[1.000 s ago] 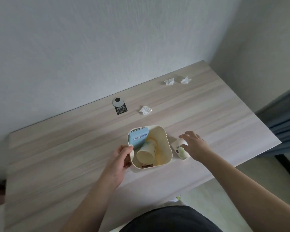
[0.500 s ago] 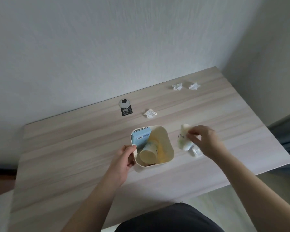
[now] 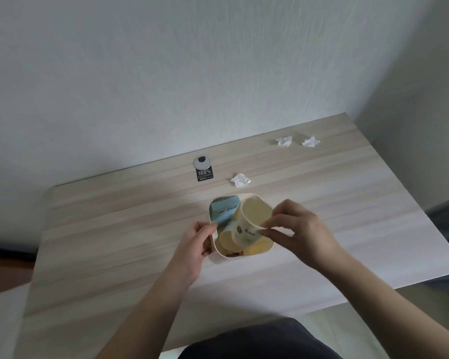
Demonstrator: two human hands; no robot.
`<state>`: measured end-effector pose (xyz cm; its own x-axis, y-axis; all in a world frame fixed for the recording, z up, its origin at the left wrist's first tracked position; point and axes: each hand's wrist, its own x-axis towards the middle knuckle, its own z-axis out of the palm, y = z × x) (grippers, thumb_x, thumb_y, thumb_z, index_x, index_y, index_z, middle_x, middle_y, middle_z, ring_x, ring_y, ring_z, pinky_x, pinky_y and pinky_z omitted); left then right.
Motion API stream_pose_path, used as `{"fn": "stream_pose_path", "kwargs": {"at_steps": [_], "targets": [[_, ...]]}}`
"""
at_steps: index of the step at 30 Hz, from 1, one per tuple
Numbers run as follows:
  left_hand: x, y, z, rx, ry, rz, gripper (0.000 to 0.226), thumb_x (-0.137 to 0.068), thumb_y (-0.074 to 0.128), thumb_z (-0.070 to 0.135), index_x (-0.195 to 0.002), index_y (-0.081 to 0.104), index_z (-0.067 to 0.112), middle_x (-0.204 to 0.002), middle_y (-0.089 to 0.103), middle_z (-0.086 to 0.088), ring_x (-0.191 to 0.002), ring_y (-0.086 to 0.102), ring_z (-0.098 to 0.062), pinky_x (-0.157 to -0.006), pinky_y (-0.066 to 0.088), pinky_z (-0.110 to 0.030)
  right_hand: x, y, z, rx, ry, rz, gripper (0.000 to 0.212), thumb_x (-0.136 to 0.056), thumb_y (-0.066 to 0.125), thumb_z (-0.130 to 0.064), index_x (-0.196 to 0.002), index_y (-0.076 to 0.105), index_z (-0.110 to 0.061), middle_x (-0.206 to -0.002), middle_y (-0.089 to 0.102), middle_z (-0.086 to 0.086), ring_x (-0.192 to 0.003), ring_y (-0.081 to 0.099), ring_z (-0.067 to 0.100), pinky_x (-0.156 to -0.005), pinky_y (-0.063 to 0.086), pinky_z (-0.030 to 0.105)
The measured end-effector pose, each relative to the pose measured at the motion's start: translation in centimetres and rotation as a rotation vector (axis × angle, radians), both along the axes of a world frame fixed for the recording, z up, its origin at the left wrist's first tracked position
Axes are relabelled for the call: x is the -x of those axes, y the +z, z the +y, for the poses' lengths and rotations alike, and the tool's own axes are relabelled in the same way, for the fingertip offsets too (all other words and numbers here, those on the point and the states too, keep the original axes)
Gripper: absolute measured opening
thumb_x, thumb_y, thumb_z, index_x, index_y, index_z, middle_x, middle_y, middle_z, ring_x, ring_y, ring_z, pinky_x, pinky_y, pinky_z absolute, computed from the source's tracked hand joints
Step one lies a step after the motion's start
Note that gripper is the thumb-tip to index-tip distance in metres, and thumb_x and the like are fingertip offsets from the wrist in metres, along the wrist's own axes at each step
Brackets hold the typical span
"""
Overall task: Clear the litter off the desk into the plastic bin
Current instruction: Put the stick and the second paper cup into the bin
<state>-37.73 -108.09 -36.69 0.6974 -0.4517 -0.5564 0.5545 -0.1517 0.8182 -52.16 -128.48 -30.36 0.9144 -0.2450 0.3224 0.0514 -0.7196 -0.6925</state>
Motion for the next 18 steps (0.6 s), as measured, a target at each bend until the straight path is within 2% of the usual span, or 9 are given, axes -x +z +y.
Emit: {"fn": "stream_pose_path", "kwargs": {"at_steps": [4,8,11,14,18], "targets": [[0.4,0.2,0.0,-0.01,-0.031,-0.036,0.025,-0.075,0.068,0.03,-0.087,0.054,0.012,-0.052,0.042,0.005,-0.049,0.042,-0.011,-0.053,0.036,-0.027,-0.7,-0.7,1.1,0.099,0.12,0.072,0.005,-0.081,0.077,-0.021,-0.083,0.075,-0.016,-0.082,0.063,0.0,-0.067,0.061,0.018,-0.057,0.05,0.031],[1.2,0.4,-0.2,-0.001,-0.051,-0.044,0.012,-0.089,0.061,0.018,-0.089,0.052,0.01,-0.05,0.04,0.007,-0.046,0.038,-0.009,-0.051,0.035,-0.024,-1.3,-0.6,1.4,0.245,0.206,0.133,0.008,-0.082,0.074,-0.02,-0.078,0.073,-0.013,-0.079,0.067,0.002,-0.066,0.062,0.025,-0.054,0.051,0.034],[1.7,0.7,-0.4,0.004,-0.052,-0.032,0.017,-0.083,0.064,0.019,-0.088,0.052,0.01,-0.052,0.041,0.004,-0.049,0.037,-0.011,-0.054,0.032,-0.028,-1.6,-0.6,1.6,0.33,0.261,0.207,0.015,-0.087,0.066,-0.022,-0.075,0.071,-0.014,-0.075,0.067,0.002,-0.066,0.06,0.026,-0.054,0.051,0.036],[1.8,0.8,-0.3,0.023,-0.034,0.008,0.013,-0.088,0.063,0.02,-0.085,0.053,0.011,-0.054,0.04,0.001,-0.051,0.039,-0.014,-0.056,0.036,-0.028,-1.8,-0.6,2.0,0.397,0.315,0.32,0.025,-0.094,0.054,-0.028,-0.077,0.069,-0.017,-0.077,0.064,0.001,-0.072,0.057,0.024,-0.057,0.046,0.033],[1.8,0.7,0.3,0.024,-0.027,0.018,0.018,-0.078,0.067,0.029,-0.08,0.056,0.016,-0.058,0.042,-0.002,-0.057,0.042,-0.016,-0.062,0.038,-0.033,-1.7,-0.5,2.3,0.473,0.312,0.329,0.025,-0.09,0.05,-0.014,-0.069,0.064,-0.014,-0.071,0.059,0.005,-0.066,0.053,0.027,-0.056,0.045,0.035]]}}
